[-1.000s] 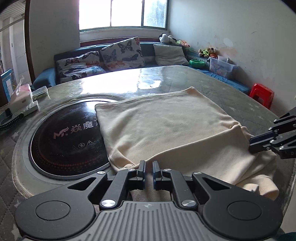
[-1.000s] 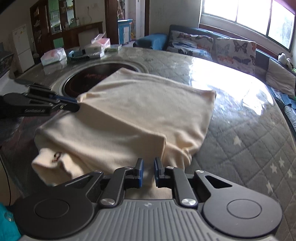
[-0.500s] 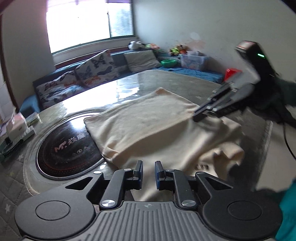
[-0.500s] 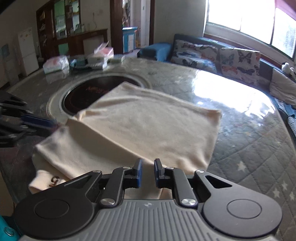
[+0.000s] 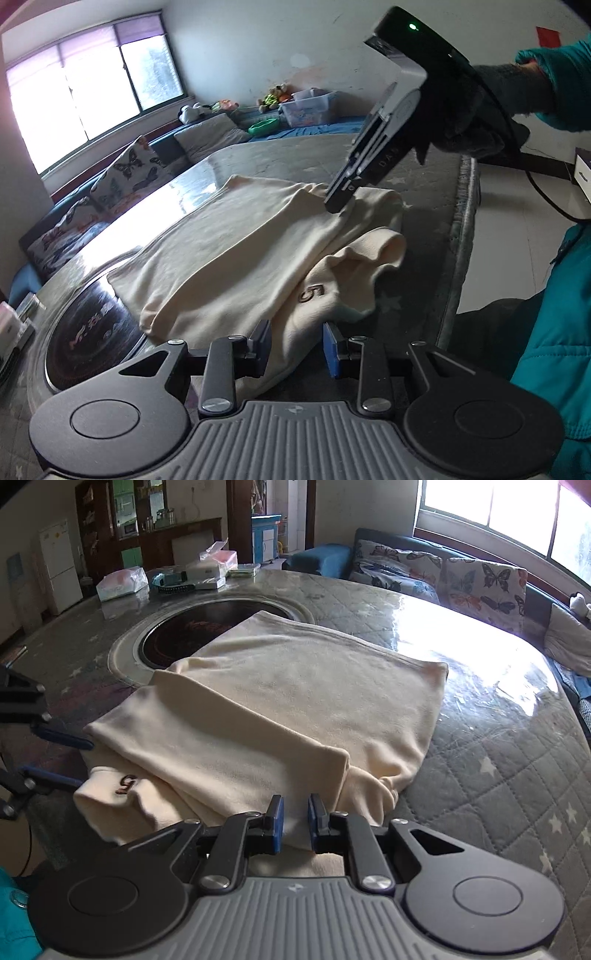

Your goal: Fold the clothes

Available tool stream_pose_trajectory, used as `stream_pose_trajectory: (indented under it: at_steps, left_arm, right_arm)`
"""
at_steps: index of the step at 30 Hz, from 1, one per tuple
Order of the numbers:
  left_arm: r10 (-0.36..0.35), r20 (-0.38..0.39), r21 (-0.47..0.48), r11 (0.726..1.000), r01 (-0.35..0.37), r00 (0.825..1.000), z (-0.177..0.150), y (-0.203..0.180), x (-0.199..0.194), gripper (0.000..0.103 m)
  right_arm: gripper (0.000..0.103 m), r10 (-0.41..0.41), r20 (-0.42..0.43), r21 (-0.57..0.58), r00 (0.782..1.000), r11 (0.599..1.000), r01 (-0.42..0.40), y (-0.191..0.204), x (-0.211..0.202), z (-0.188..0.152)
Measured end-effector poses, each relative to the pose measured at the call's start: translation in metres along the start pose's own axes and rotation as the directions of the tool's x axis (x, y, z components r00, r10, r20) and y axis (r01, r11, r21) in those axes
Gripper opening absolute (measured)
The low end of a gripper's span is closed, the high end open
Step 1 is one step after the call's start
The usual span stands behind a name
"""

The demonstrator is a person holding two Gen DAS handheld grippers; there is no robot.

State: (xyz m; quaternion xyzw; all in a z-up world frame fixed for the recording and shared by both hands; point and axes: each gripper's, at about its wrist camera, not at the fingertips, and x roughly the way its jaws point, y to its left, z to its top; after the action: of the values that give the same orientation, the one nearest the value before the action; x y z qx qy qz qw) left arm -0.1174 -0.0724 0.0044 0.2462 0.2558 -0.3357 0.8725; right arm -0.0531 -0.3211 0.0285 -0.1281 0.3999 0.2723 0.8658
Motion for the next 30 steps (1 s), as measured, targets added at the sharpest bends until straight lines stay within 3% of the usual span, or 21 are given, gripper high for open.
stream_pose_trajectory:
  at_steps: [6, 11, 15, 18, 22, 26, 30]
  left_arm:
    - [-0.008, 0.005, 0.020, 1.000, 0.008, 1.000, 0.000, -0.008, 0.011, 0.032]
    - [0.005, 0.037, -0.024, 1.000, -0.004, 0.999, 0.007, 0.000, 0.011, 0.010]
    - [0.020, 0.074, -0.124, 0.992, -0.011, 0.997, 0.021, 0.023, 0.007, 0.009]
    - [0.022, 0.079, -0.209, 0.978, -0.005, 0.997, 0.029, 0.045, 0.011, 0.009]
    - [0.026, 0.077, -0.263, 0.965, -0.005, 0.997, 0.033, 0.064, 0.021, 0.009]
    - [0.012, 0.068, -0.275, 0.961, 0.008, 0.998, 0.031, 0.069, 0.024, 0.009]
    - [0.001, 0.063, -0.255, 0.967, 0.015, 0.998, 0.027, 0.062, 0.021, 0.011]
  right_arm:
    - [0.012, -0.011, 0.004, -0.044, 1.000, 0.999, 0.012, 0.003, -0.015, -0.002]
    - [0.015, -0.009, -0.001, -0.115, 1.000, 0.993, 0.009, 0.009, -0.026, -0.007]
    - [0.023, -0.006, -0.005, -0.175, 1.000, 0.985, 0.005, 0.015, -0.034, -0.011]
    - [0.041, 0.002, -0.008, -0.243, 1.000, 0.970, -0.004, 0.021, -0.041, -0.016]
    - [0.047, 0.000, -0.011, -0.340, 1.000, 0.941, -0.004, 0.032, -0.044, -0.025]
    - [0.047, 0.016, 0.016, -0.354, 1.000, 0.935, -0.009, 0.040, -0.031, -0.026]
    - [0.037, 0.027, 0.031, -0.344, 0.999, 0.939, -0.015, 0.042, -0.019, -0.023]
